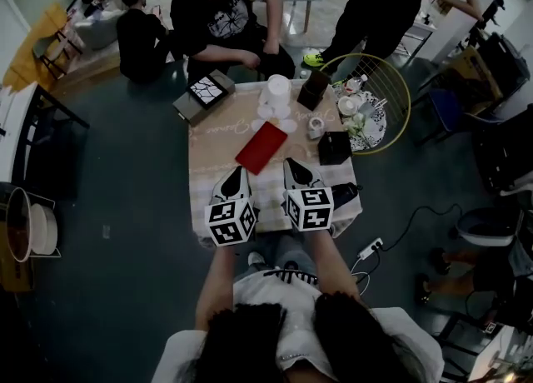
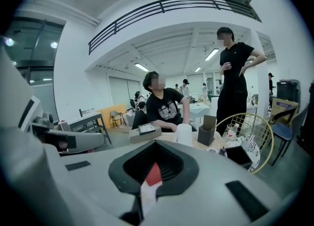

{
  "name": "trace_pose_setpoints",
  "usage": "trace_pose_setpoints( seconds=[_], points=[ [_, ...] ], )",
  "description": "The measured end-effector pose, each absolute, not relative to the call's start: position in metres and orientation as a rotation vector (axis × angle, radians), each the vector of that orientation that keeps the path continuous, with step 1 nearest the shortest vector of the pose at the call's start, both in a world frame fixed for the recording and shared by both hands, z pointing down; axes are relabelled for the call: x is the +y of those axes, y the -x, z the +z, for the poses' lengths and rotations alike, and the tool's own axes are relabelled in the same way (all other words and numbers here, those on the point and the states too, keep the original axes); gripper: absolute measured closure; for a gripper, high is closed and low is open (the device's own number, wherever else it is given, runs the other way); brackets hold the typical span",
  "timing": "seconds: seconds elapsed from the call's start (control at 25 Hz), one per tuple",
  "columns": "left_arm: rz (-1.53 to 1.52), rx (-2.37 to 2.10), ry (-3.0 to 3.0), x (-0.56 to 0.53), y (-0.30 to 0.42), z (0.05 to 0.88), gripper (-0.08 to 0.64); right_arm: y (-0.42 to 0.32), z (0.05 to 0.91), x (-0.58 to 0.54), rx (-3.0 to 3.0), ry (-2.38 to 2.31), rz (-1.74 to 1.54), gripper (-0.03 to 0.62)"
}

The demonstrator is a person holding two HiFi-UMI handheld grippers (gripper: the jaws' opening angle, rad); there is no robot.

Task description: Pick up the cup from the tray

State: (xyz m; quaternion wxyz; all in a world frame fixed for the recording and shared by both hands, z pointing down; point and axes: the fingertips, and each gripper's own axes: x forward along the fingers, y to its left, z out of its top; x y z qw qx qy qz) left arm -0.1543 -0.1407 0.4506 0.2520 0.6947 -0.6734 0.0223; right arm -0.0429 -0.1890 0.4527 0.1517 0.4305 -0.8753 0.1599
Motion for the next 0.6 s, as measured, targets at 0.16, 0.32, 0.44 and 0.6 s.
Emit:
trace_pose_setpoints(
  seconds=[0.16, 0.32, 0.44, 0.6],
  points=[
    [0.072, -1.804, -1.884, -0.132, 0.150, 0.453, 0.554, 0.040, 0.450, -0.178, -2.494, -1.233, 0.417, 0.586],
    [0.090, -1.801, -1.908, -0.127, 0.144, 0.452, 0.554, 0.039, 0.449, -0.172, -2.488, -1.221, 0.395, 0.586],
    [0.112, -1.799, -1.934, -0.124, 0.139, 0.451, 0.554, 0.041, 0.448, -0.168, -2.488, -1.213, 0.381, 0.586],
    [0.122, -1.790, -1.946, -0.123, 0.135, 0.449, 0.554, 0.042, 0.447, -0.163, -2.480, -1.185, 0.332, 0.586]
  ],
)
